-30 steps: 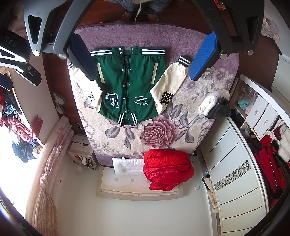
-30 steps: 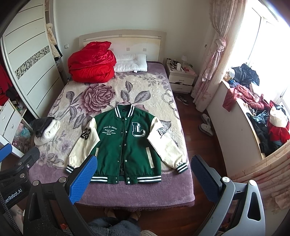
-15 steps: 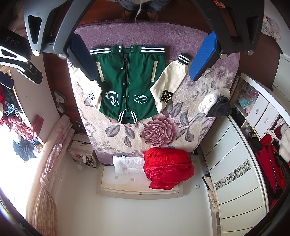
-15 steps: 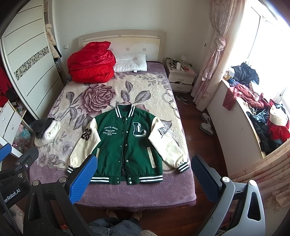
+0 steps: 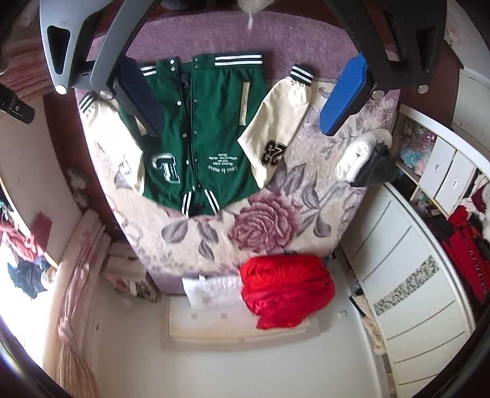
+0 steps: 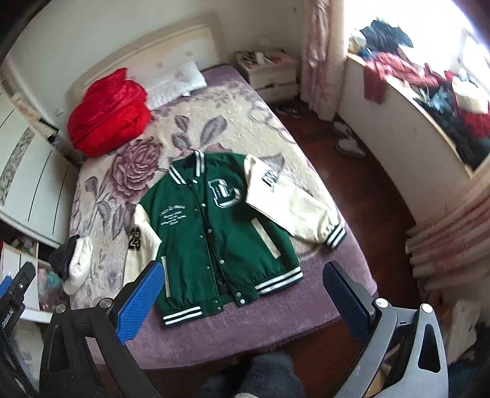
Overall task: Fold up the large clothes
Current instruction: 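Grasp the cream sleeve cuff with the right tool and lift it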
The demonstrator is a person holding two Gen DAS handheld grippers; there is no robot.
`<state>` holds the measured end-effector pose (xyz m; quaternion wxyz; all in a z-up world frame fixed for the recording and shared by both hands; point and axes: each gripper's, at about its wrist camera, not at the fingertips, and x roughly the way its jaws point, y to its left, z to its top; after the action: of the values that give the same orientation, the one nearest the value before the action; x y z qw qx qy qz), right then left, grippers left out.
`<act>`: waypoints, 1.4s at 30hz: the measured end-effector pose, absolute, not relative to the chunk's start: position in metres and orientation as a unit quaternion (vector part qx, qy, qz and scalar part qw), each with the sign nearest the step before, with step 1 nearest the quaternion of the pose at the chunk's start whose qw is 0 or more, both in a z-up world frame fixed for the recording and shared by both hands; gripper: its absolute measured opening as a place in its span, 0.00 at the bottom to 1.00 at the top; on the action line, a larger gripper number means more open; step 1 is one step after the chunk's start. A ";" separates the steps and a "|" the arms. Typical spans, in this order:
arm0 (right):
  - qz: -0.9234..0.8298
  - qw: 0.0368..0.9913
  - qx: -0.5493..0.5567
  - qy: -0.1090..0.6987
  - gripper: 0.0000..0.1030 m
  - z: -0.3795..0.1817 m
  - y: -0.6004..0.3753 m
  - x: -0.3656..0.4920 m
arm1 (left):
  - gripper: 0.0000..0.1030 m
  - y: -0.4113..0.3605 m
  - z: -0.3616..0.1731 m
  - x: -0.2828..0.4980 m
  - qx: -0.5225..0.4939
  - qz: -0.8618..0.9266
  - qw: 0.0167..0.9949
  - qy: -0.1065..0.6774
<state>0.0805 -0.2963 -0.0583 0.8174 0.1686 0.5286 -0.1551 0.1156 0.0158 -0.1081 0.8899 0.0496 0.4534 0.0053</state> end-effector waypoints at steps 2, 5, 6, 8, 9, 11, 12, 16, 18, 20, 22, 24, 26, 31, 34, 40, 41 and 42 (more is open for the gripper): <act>-0.183 0.796 0.208 0.538 0.90 -0.108 -0.334 0.085 | 1.00 0.004 -0.144 0.137 0.057 0.011 0.881 0.470; -0.226 0.752 0.272 0.556 0.75 -0.193 -0.397 0.091 | 1.00 -0.015 -0.194 0.160 0.070 0.025 0.870 0.487; -0.235 0.739 0.302 0.555 0.75 -0.222 -0.420 0.091 | 1.00 -0.023 -0.211 0.169 0.075 0.034 0.866 0.494; -0.255 0.711 0.360 0.548 0.76 -0.286 -0.465 0.089 | 1.00 -0.036 -0.246 0.184 0.081 0.049 0.857 0.506; -0.262 0.694 0.389 0.547 0.76 -0.322 -0.487 0.089 | 1.00 -0.042 -0.260 0.191 0.085 0.057 0.852 0.513; -0.269 0.658 0.446 0.543 0.76 -0.393 -0.525 0.091 | 1.00 -0.057 -0.298 0.208 0.089 0.074 0.842 0.527; -0.266 0.641 0.481 0.537 0.76 -0.430 -0.542 0.093 | 1.00 -0.065 -0.322 0.216 0.092 0.083 0.834 0.537; -0.255 0.576 0.592 0.502 0.76 -0.570 -0.580 0.100 | 1.00 -0.085 -0.405 0.246 0.094 0.099 0.803 0.581; -0.258 0.563 0.628 0.471 0.76 -0.613 -0.588 0.105 | 1.00 -0.091 -0.438 0.253 0.093 0.103 0.792 0.595; -0.263 0.562 0.656 0.430 0.76 -0.645 -0.597 0.111 | 1.00 -0.097 -0.466 0.258 0.098 0.108 0.782 0.606; -0.266 0.584 0.672 0.369 0.69 -0.656 -0.604 0.119 | 1.00 -0.106 -0.490 0.267 0.099 0.104 0.776 0.615; -0.277 0.611 0.659 0.340 0.49 -0.656 -0.608 0.132 | 1.00 -0.110 -0.509 0.271 0.105 0.103 0.773 0.617; -0.267 0.628 0.645 0.343 0.40 -0.666 -0.610 0.151 | 1.00 -0.116 -0.526 0.281 0.109 0.100 0.772 0.618; -0.280 0.642 0.611 0.369 0.06 -0.672 -0.614 0.187 | 1.00 -0.099 -0.547 0.298 0.113 0.119 0.766 0.622; -0.286 0.678 0.582 0.346 0.05 -0.613 -0.620 0.215 | 1.00 -0.081 -0.545 0.309 0.105 0.138 0.770 0.614; -0.213 0.781 0.446 0.381 0.05 -0.481 -0.558 0.333 | 1.00 -0.022 -0.541 0.331 0.085 0.190 0.771 0.602; -0.193 0.795 0.422 0.391 0.05 -0.466 -0.536 0.358 | 1.00 -0.009 -0.541 0.333 0.079 0.197 0.769 0.603; -0.173 0.807 0.397 0.402 0.05 -0.454 -0.509 0.381 | 1.00 0.001 -0.541 0.335 0.074 0.203 0.767 0.604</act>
<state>0.3815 -0.5088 -0.4539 0.8070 0.3967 0.4018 -0.1729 0.3348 0.0010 -0.5406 0.7670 0.0738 0.6041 0.2033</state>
